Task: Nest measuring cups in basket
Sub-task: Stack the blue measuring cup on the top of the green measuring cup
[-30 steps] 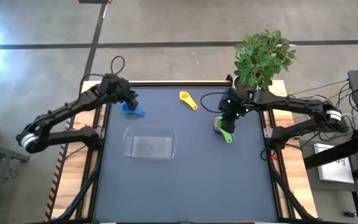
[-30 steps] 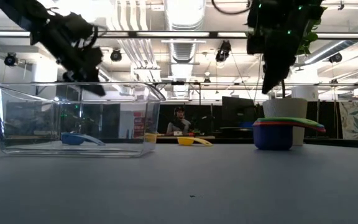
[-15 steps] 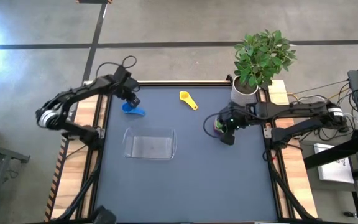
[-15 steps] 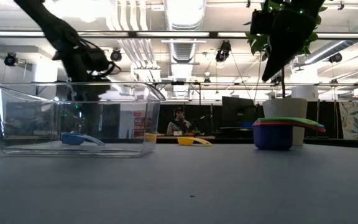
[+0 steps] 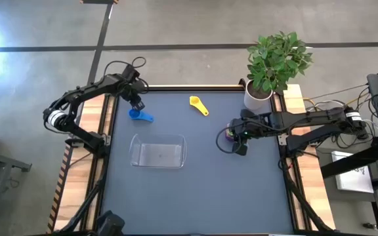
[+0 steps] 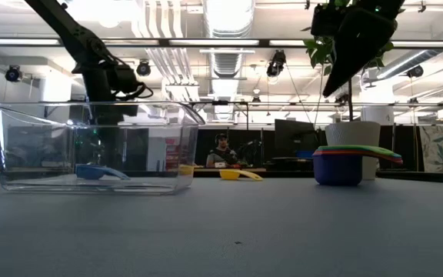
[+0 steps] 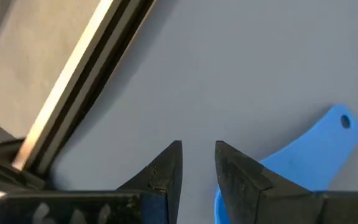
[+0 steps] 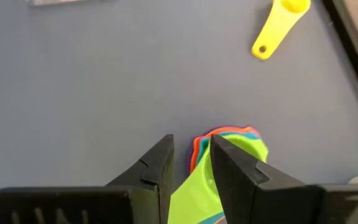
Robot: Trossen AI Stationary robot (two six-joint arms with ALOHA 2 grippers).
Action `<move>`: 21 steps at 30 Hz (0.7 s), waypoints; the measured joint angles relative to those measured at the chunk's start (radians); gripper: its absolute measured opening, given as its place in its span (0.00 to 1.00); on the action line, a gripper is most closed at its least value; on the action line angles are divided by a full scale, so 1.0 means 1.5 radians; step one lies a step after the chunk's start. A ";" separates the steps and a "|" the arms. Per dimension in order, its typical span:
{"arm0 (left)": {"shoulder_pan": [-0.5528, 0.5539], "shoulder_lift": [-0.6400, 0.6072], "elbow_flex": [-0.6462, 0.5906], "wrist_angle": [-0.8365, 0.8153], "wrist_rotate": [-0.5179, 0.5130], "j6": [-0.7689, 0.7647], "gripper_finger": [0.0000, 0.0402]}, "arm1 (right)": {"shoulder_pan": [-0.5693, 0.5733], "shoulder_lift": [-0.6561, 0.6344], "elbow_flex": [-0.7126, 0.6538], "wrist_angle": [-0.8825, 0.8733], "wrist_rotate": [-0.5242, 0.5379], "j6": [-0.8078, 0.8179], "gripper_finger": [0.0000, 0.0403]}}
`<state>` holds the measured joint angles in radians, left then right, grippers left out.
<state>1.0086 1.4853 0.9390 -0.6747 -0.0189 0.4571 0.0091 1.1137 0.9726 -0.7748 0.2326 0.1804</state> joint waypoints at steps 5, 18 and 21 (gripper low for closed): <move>-0.011 0.000 0.009 -0.040 -0.052 0.073 0.19 | 0.000 0.000 0.000 0.007 0.004 -0.015 0.23; -0.016 -0.001 0.001 -0.136 -0.086 0.108 0.19 | 0.000 0.000 0.000 0.018 0.004 -0.064 0.23; -0.016 -0.001 -0.013 -0.120 -0.083 0.109 0.19 | 0.000 0.000 0.000 0.018 0.004 -0.068 0.23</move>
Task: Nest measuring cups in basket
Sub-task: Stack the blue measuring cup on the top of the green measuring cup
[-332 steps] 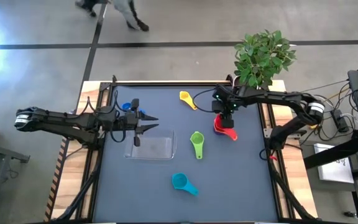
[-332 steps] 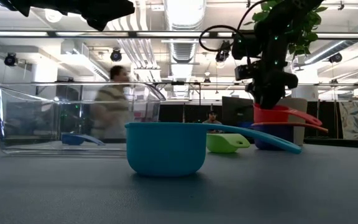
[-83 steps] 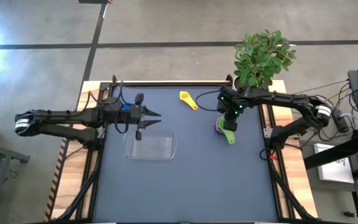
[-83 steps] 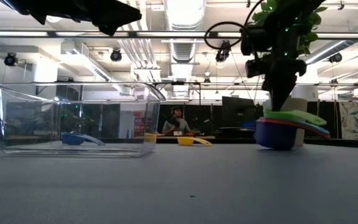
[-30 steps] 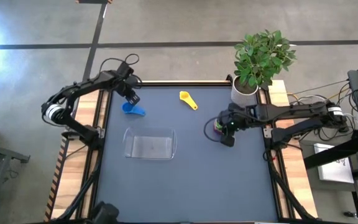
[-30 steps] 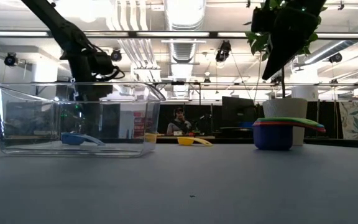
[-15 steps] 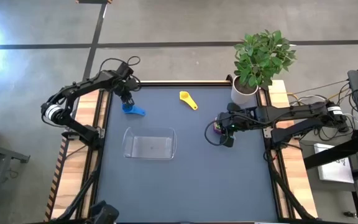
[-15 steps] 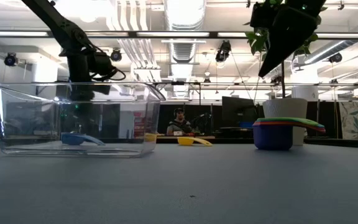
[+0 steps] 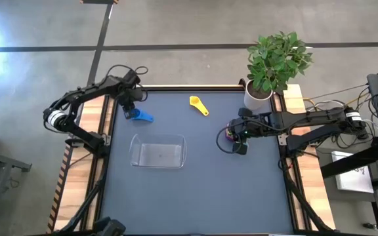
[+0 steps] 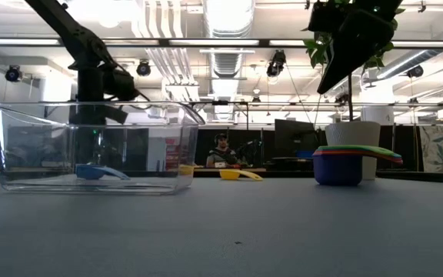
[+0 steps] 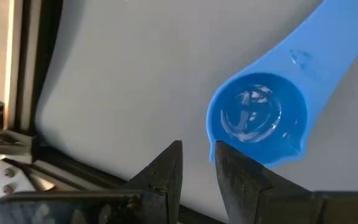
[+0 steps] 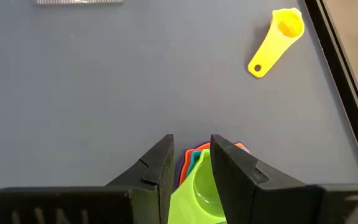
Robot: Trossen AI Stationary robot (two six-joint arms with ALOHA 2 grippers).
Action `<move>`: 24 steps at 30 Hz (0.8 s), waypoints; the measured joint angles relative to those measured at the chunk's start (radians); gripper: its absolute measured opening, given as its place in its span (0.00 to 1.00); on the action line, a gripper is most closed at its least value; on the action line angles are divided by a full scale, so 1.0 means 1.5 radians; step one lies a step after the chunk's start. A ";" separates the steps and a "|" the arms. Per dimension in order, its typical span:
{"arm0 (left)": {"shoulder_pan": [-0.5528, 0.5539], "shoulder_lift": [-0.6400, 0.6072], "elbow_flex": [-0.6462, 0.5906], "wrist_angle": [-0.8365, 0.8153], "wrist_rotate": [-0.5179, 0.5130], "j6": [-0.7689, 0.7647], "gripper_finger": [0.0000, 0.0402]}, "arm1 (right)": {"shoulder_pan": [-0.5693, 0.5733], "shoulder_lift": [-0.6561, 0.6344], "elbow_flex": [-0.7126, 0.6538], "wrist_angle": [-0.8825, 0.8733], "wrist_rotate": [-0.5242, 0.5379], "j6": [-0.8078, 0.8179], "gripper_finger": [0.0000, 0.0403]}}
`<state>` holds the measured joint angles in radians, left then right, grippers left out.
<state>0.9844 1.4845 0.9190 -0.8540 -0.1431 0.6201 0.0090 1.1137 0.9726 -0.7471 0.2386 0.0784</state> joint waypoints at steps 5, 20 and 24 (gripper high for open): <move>0.000 0.000 -0.021 0.032 0.015 -0.001 0.19 | 0.000 0.000 0.000 0.004 0.000 -0.001 0.23; -0.004 0.001 -0.060 0.138 0.036 -0.056 0.17 | 0.000 0.000 0.000 0.016 -0.001 0.022 0.23; -0.004 0.004 -0.061 0.138 0.035 -0.035 0.10 | 0.000 0.000 0.000 0.019 -0.001 0.022 0.23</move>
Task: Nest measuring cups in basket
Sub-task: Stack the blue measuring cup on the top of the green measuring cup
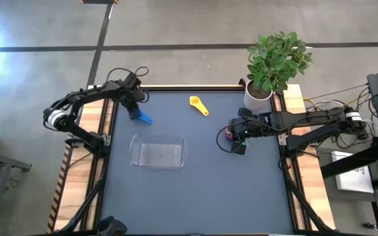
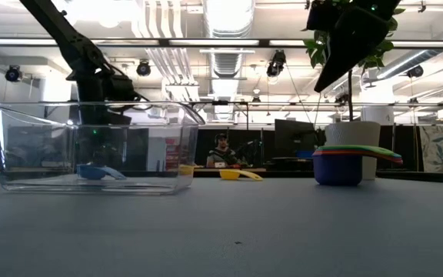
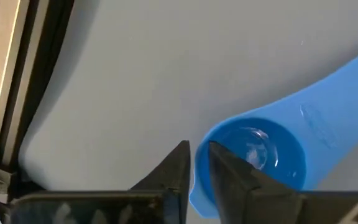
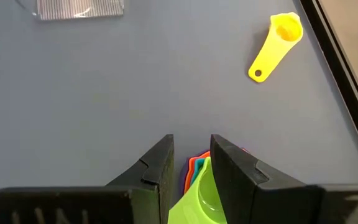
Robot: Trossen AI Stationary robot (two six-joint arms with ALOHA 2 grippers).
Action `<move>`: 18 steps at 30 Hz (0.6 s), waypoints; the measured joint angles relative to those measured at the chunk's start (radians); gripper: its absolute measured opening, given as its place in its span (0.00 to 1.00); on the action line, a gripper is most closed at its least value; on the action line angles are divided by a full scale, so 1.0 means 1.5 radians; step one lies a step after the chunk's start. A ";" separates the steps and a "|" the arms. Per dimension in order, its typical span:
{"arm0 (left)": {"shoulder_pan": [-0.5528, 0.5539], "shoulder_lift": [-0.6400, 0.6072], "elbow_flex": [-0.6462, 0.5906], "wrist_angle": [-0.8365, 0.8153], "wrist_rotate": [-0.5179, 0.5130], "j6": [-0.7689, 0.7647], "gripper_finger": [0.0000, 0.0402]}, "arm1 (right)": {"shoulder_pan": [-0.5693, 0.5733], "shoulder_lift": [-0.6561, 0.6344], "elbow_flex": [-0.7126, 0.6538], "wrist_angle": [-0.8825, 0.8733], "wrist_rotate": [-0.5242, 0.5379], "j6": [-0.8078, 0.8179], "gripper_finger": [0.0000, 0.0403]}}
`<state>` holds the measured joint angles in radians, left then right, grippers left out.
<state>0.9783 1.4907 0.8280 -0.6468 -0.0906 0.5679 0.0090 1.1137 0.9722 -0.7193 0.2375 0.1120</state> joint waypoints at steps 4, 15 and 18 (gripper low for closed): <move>-0.003 0.016 0.003 0.000 -0.004 0.007 0.03 | 0.000 0.000 0.000 0.000 0.000 0.000 0.23; -0.028 0.084 0.044 -0.032 -0.004 -0.003 0.12 | 0.000 0.000 0.000 0.001 0.000 0.002 0.23; -0.031 0.095 0.059 -0.064 -0.004 -0.006 0.19 | 0.000 0.000 0.000 0.000 0.000 0.002 0.23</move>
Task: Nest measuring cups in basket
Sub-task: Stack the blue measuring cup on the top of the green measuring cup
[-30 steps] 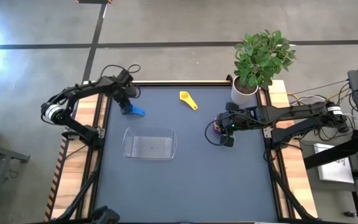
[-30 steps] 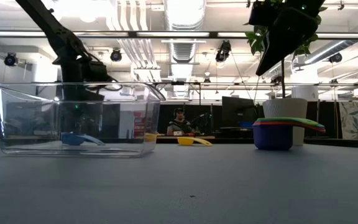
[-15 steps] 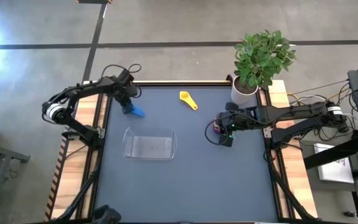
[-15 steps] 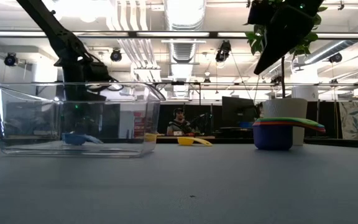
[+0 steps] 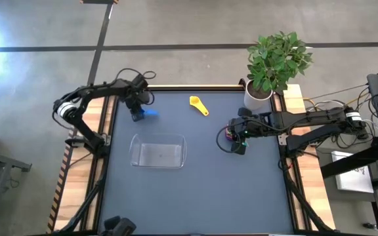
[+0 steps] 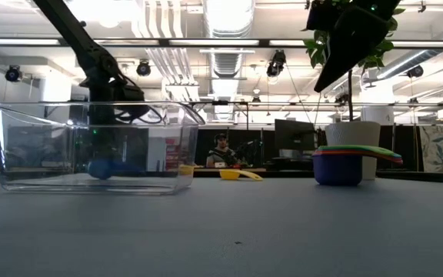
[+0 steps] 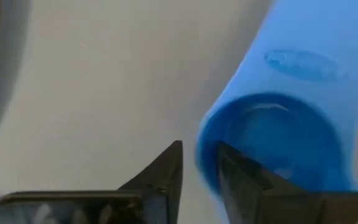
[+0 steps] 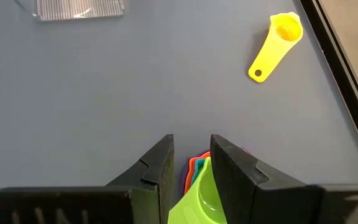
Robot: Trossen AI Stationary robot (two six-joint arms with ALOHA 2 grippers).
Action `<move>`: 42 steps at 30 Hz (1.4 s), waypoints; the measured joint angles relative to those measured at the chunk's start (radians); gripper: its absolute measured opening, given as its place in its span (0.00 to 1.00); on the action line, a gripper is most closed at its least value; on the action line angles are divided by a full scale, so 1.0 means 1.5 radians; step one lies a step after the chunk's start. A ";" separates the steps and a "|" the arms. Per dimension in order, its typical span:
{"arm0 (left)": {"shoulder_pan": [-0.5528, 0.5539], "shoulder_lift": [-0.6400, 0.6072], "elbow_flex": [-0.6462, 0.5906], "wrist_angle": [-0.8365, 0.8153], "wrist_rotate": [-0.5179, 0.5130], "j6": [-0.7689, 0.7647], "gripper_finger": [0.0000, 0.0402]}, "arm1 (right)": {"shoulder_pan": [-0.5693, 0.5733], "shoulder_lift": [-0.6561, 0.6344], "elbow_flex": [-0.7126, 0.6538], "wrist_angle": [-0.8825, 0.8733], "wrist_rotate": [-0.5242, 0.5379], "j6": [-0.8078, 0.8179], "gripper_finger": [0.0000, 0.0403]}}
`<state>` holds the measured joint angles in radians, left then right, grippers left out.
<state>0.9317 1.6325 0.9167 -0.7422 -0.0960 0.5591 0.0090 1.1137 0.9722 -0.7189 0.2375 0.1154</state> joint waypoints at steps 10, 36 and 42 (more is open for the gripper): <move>-0.001 -0.020 0.023 -0.065 0.006 -0.020 0.36 | 0.000 0.000 0.000 0.000 0.000 0.005 0.23; -0.038 -0.122 0.049 0.022 0.007 -0.083 0.00 | 0.000 0.000 0.000 0.005 0.019 0.005 0.23; -0.132 -0.211 0.059 0.058 0.037 -0.123 0.00 | 0.000 0.000 0.000 0.082 0.038 0.003 0.23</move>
<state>0.7336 1.3155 1.0054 -0.6555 -0.0404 0.3750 0.0086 1.1141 0.9722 -0.5952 0.2947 0.1199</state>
